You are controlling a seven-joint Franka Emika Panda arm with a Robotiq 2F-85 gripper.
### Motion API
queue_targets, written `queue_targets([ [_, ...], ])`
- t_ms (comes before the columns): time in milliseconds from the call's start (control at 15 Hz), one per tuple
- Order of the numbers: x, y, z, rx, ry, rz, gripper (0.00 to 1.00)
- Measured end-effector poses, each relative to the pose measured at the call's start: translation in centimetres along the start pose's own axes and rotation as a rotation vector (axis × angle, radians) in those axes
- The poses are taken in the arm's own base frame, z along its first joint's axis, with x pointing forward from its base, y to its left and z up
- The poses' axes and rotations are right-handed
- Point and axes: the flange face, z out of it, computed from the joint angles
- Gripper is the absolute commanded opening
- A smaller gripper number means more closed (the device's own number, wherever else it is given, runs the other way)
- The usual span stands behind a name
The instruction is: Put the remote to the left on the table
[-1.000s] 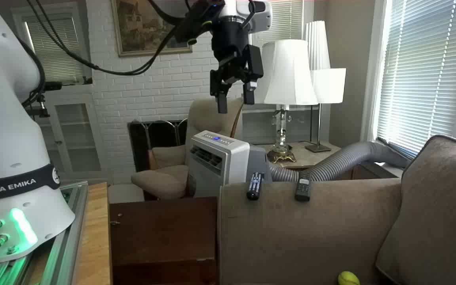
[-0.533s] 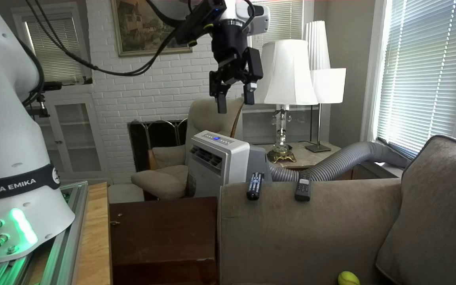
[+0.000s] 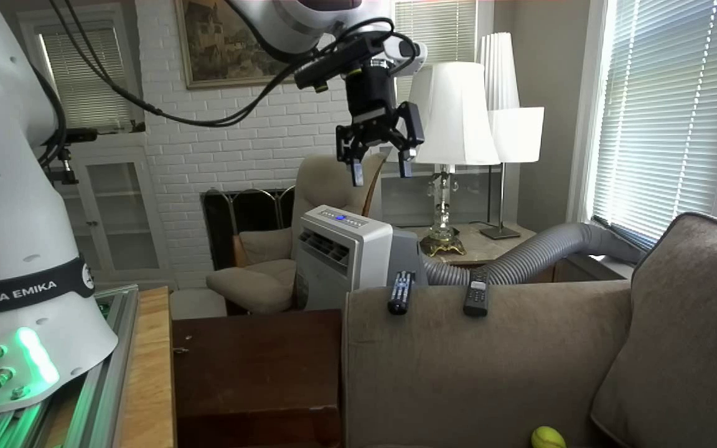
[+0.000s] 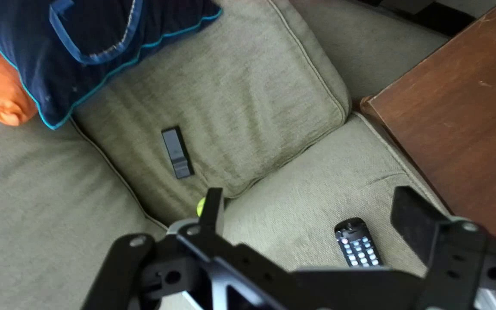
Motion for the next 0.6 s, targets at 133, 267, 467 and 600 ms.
queue_targets([
  [133,2.3,-0.5,0.8,0.032,0.030,-0.076,1.00],
  [267,4.7,-1.1,1.9,0.075,0.058,-0.153,1.00],
  [467,8.5,-2.3,3.8,0.127,0.085,-0.258,1.00],
  [600,11.1,-3.6,5.3,0.138,0.109,-0.306,1.00],
])
